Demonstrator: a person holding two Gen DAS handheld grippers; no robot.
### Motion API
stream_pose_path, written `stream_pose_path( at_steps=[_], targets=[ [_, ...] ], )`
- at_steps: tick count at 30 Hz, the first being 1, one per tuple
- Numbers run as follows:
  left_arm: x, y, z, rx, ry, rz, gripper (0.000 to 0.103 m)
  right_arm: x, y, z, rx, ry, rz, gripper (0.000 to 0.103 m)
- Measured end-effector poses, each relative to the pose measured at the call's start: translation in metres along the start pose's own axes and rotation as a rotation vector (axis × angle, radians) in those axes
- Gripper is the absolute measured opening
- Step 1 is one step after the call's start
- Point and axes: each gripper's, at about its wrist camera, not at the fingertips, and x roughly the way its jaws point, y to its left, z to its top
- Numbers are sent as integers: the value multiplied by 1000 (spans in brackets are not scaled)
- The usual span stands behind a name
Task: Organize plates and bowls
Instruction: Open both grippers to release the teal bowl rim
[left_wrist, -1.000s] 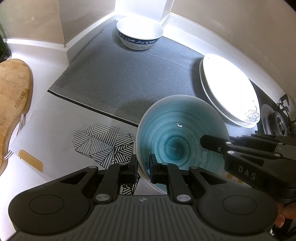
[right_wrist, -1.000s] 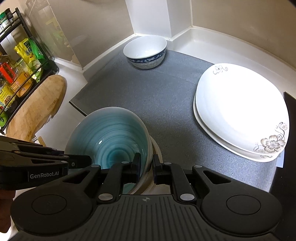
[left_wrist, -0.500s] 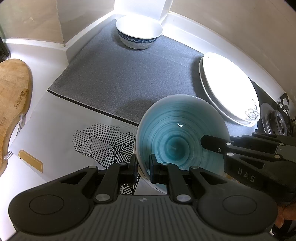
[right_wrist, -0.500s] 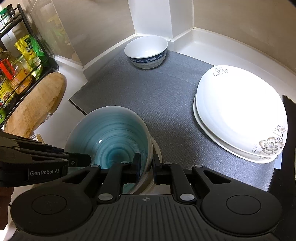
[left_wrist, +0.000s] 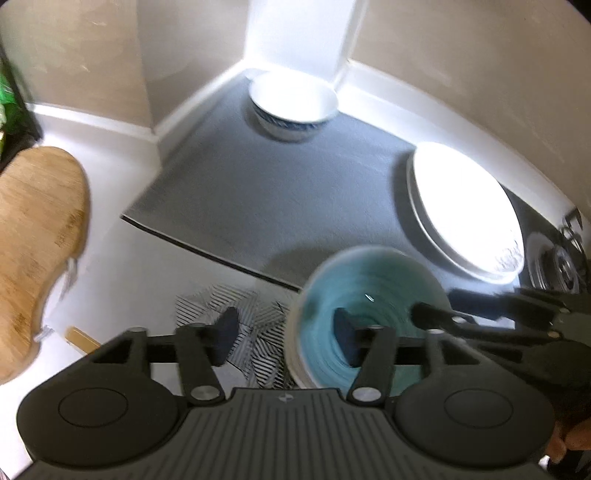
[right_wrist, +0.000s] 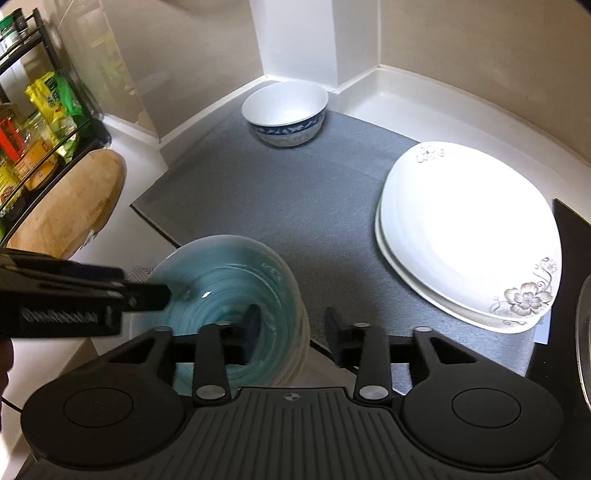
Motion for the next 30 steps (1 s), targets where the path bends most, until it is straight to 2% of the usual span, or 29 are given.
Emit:
stream_pose_path(
  at_steps=[3,5,6,7,17,20,22,24,26,30],
  targets=[
    [-1,10,1,-30,-8,15,79,-3,-7,-3,20,-15,-8,44],
    [0,14,1,-46,-4,17,79,-6,-14,-6,35,-30,3,40],
    [1,15,1,-50,-1,18,79,-7,-16,-8,42,-32,10,32],
    [1,16,1,-53,2,18,79,-8,-19,-10,52,-34,23,29],
    [5,9,4,-42,3,3,84,4,-26,-14,119,-11,110,10],
    [7,9,6,-50,8,0,86,7,-31,-13,163,11,128,11],
    [8,9,6,-50,-21,-3,87,6,-31,-11,171,23,131,13],
    [9,10,8,-59,-20,2,98,3,-29,-10,168,29,120,14],
    [9,10,9,-69,-34,8,102,0,-26,-8,152,27,109,14],
    [9,10,12,-64,-37,17,103,-6,-22,-2,136,29,111,36]
  ],
)
